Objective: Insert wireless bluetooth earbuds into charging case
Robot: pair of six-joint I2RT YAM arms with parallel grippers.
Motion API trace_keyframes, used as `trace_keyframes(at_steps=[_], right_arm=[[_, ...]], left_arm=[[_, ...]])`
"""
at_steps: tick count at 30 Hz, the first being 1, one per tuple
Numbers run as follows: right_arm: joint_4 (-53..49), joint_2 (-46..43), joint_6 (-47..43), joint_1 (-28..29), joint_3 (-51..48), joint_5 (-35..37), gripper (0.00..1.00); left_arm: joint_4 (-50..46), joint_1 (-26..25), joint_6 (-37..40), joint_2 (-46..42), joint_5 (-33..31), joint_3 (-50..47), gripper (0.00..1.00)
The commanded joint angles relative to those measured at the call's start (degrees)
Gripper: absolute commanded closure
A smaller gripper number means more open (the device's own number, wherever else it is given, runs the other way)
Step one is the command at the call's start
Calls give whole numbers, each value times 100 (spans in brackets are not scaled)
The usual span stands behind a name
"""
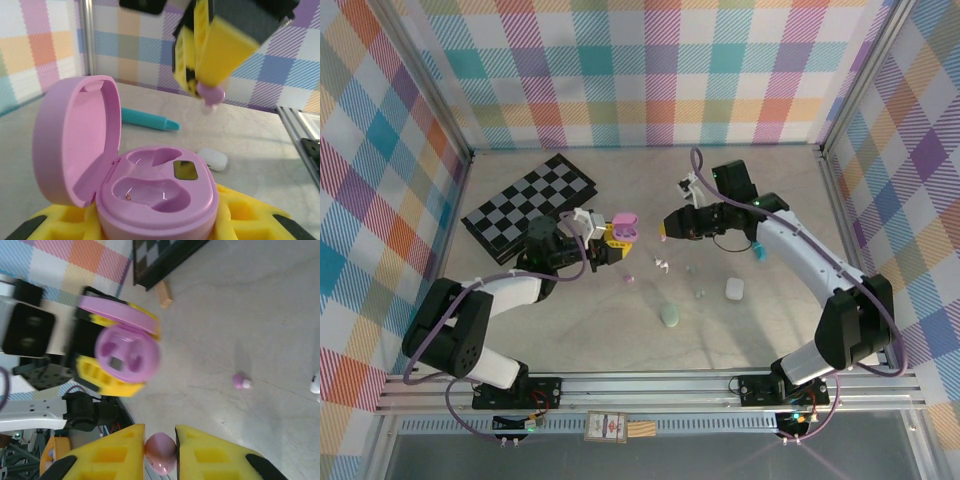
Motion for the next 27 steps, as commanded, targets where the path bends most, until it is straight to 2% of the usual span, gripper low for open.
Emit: trace_keyframes(at_steps=[1,7,27], right_arm=[[251,-177,23,85,-86,-344,79],[415,-224,50,264,-121,-348,79],[621,-101,64,394,-101,-53,79]], left_arm=[[623,-190,-193,235,184,233,77],[1274,-402,-601,656,209,400,77],[1128,-627,-506,542,456,412,77]])
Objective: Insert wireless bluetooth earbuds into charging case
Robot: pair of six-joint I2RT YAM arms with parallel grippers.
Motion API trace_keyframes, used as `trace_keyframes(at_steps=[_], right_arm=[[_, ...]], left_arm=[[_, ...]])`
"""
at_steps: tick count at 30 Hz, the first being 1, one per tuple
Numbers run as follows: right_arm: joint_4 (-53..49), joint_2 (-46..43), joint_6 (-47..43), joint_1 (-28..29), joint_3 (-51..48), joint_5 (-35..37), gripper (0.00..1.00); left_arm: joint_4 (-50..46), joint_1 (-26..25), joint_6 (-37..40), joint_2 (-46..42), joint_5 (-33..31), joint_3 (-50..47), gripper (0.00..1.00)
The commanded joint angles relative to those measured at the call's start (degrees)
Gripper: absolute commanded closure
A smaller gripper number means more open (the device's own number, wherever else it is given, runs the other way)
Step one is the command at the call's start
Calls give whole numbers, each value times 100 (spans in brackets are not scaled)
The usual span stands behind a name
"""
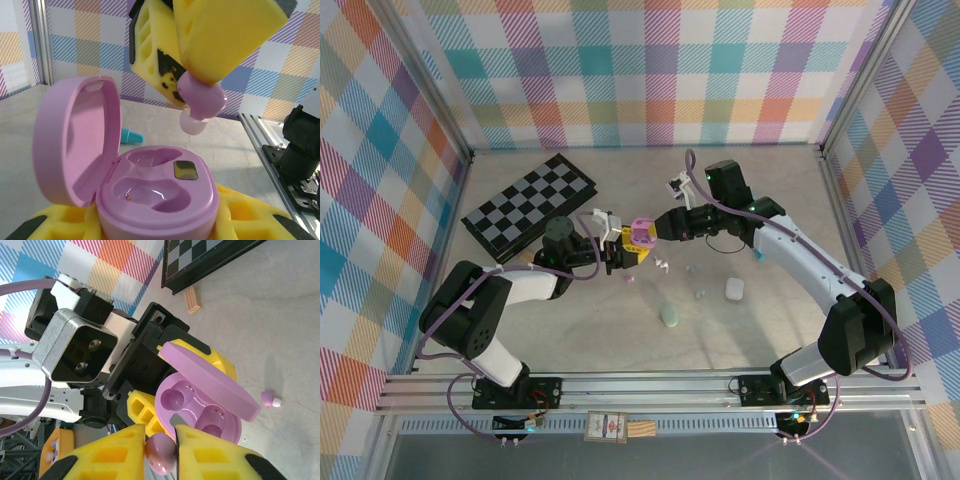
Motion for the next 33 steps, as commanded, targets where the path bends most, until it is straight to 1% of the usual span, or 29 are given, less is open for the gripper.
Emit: trace_keyframes(at_steps=[1,8,20,23,30,33], right_arm=[[111,8,-54,44,-46,52,79],[96,-12,-90,49,-126,165,79],[130,-34,-12,67,-181,136,79],[74,-37,0,74,-178,193,71],[-55,-173,-9,75,-125,288,60],[-121,-314,-97,70,-139,318,52]], left_arm=[[264,-84,100,-147,194,136,77],[239,-114,85,-283,212,118,77],[164,-177,104,-407,201,145,77],[159,-191,104,-438,192,145,77],[94,-202,170,-491,159,144,77],[29,-199,255,-491,131,142,77]])
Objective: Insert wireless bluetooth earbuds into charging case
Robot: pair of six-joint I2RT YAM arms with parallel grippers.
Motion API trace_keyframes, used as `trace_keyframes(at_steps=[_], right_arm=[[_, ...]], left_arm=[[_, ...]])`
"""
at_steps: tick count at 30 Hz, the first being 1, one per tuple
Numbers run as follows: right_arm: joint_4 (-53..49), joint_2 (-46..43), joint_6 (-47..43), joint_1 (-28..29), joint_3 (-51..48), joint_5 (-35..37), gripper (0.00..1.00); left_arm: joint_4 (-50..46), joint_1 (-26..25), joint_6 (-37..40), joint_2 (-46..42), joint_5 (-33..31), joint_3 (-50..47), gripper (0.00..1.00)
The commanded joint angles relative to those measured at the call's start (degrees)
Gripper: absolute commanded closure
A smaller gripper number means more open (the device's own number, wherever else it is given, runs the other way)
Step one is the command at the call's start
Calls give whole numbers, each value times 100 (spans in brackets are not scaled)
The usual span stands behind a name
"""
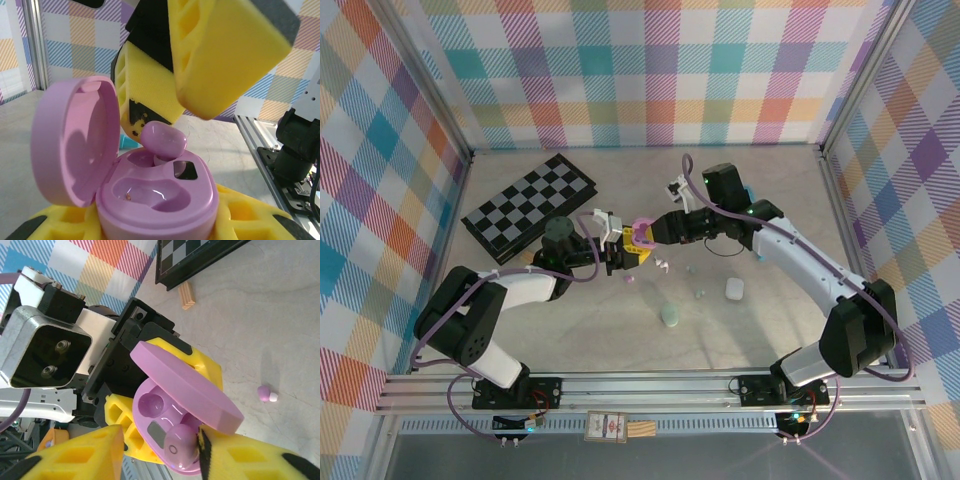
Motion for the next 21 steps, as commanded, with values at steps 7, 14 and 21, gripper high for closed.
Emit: trace_keyframes(at_steps=[7,14,21], right_arm=[[-136,-769,-388,1,-331,363,39],[304,-1308,-308,-11,-972,993,38],[758,-889,240,-40,-1318,1419,38]], left_arm=[[214,-12,274,-231,140,154,77],[222,363,237,-353,188,104,77],[276,1080,129,-661,301,-28,77]])
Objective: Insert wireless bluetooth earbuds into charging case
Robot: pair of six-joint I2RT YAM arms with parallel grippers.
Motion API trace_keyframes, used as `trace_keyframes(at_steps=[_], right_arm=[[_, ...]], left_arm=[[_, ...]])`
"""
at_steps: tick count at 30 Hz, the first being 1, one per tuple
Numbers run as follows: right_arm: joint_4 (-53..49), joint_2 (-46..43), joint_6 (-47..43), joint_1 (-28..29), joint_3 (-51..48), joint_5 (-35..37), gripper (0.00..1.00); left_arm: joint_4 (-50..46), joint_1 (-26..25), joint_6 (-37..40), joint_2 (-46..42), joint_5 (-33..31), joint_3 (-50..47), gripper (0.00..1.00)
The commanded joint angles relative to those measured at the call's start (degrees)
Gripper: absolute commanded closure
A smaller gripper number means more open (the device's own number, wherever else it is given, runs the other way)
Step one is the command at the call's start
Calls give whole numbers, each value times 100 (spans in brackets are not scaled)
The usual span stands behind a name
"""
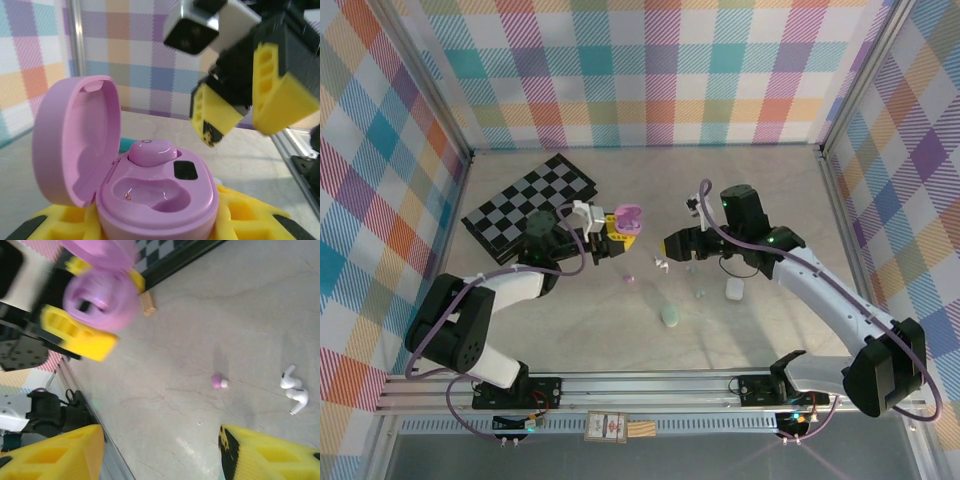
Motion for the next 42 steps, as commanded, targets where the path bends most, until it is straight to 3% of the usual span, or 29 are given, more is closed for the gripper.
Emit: trace_keyframes(at_steps=[1,6,13,18,25,28,35,42], right_arm=[[344,434,309,-34,-19,186,38],[236,1424,355,102,239,234,39],[42,2546,-346,830,873,922,43],[-651,3185,-998,1520,1658,2200,46],[-1420,4026,-1787,2396,2614,4069,49],[-1661,4362,-1994,2690,2867,4816,50],[-1865,4833,-2072,3041,3187,5613,55],[-2022,5106,-2048,3093,3425,5727,57]], left_arm=[[265,274,7,-321,220,-52,77],[230,571,-41,-617,186,-149,77],[155,1261,-155,-603,122,-65,77],[670,1700,-518,-371,31,-25,77],[363,2270,-505,-483,-239,63,78],[249,2374,-457,-533,-274,137,78],[85,2431,-346,-451,-311,252,78],[138,2432,-389,-424,-249,286,78]])
